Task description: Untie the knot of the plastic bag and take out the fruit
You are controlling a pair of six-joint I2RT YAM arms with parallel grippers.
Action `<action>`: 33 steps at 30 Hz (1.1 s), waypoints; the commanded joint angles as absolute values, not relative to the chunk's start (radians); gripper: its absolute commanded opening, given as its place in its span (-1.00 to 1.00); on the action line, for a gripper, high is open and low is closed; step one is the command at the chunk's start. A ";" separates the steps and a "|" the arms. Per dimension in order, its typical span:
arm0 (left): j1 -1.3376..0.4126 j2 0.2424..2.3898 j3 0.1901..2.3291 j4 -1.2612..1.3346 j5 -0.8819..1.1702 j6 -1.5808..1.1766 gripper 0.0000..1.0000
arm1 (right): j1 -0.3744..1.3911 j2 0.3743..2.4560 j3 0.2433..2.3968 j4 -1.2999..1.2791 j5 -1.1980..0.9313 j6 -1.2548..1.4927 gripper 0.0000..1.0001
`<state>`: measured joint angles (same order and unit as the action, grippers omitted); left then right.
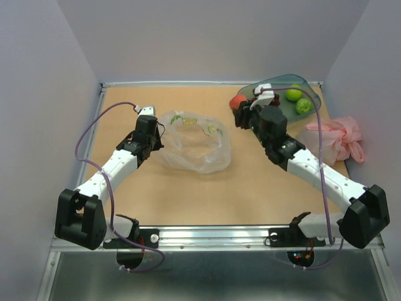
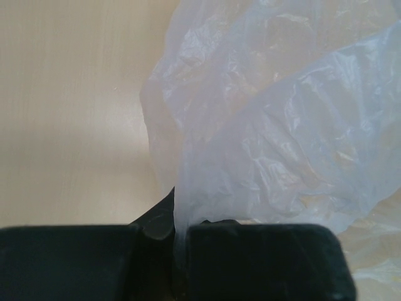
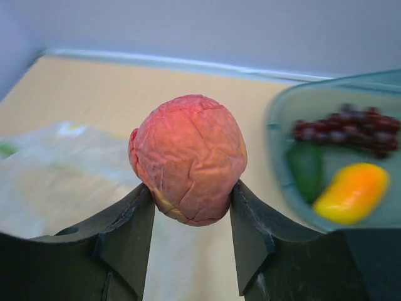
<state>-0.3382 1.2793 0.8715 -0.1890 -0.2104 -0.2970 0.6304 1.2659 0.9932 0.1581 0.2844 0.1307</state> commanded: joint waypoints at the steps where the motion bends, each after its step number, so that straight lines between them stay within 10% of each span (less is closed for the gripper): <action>1: -0.337 1.239 0.902 -0.176 -0.210 -0.299 -1.00 | 0.462 1.328 1.100 0.150 0.486 0.181 -0.99; 13: -0.333 1.223 0.900 -0.172 -0.204 -0.299 -1.00 | 0.098 1.796 1.314 0.153 0.389 0.373 -0.70; 15: -0.330 1.223 0.900 -0.170 -0.204 -0.298 -1.00 | 0.086 1.827 1.328 0.153 0.411 0.380 -0.23; 17: -0.328 1.220 0.902 -0.170 -0.198 -0.299 -1.00 | 0.084 1.854 1.344 0.150 0.448 0.371 0.84; 18: -0.328 1.216 0.902 -0.170 -0.196 -0.299 -1.00 | 0.083 1.855 1.347 0.149 0.465 0.371 0.99; 33: -0.318 1.158 0.890 -0.170 -0.202 -0.310 -1.00 | 0.084 1.318 1.124 0.104 0.367 0.360 1.00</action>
